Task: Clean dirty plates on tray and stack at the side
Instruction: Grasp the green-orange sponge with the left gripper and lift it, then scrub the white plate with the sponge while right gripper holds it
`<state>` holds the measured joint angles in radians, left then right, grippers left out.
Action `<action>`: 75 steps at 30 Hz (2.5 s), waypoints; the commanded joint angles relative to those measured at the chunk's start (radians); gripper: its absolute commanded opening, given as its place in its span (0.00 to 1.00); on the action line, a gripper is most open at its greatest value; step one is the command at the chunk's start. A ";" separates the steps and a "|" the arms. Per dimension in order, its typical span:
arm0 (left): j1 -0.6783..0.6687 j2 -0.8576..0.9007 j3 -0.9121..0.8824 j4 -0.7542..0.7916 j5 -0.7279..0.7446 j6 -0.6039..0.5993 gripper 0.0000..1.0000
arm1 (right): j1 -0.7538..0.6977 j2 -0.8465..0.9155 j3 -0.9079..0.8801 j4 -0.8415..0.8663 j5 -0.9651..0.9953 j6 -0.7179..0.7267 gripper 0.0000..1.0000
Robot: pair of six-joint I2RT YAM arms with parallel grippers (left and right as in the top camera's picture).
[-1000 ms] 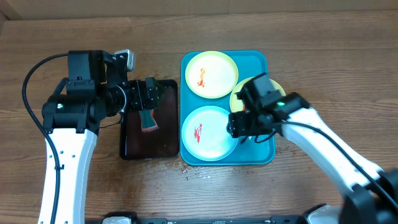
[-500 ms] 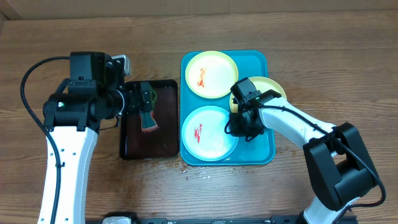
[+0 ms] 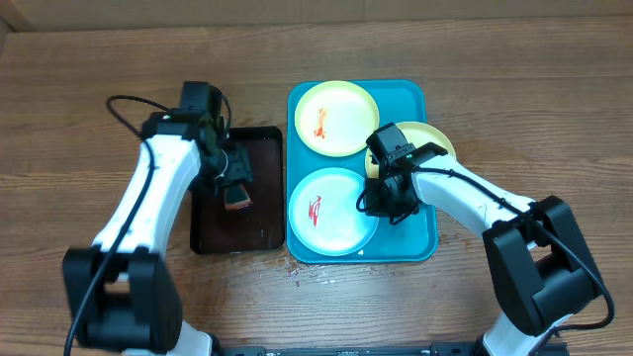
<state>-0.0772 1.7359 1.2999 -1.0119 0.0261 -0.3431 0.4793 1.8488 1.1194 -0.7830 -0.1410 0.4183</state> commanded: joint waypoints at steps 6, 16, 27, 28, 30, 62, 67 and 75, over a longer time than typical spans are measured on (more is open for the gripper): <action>-0.002 0.224 -0.008 0.098 -0.059 -0.077 0.52 | -0.003 0.005 0.000 -0.011 0.073 0.020 0.04; -0.002 0.290 0.024 0.106 0.052 -0.076 0.04 | -0.003 0.005 0.000 -0.011 0.074 0.020 0.05; -0.019 0.186 0.125 0.007 0.051 0.007 0.04 | -0.003 0.005 0.000 -0.011 0.073 0.020 0.05; -0.024 0.187 0.124 0.000 0.047 0.007 0.04 | -0.003 0.005 0.000 -0.012 0.073 0.020 0.05; -0.034 0.193 0.115 -0.003 0.035 0.007 0.06 | -0.003 0.005 0.000 -0.012 0.073 0.020 0.05; -0.079 0.244 0.197 -0.061 0.031 0.007 0.04 | -0.003 0.005 0.000 -0.016 0.073 0.020 0.06; -0.160 0.244 0.316 -0.132 0.031 0.006 0.04 | -0.003 0.005 0.000 -0.014 0.073 0.020 0.06; -0.361 0.267 0.290 -0.024 0.106 -0.134 0.04 | -0.003 0.005 0.000 -0.015 0.073 0.020 0.06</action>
<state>-0.3874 1.9839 1.5974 -1.0515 0.0628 -0.3912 0.4793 1.8488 1.1210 -0.7940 -0.1307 0.4221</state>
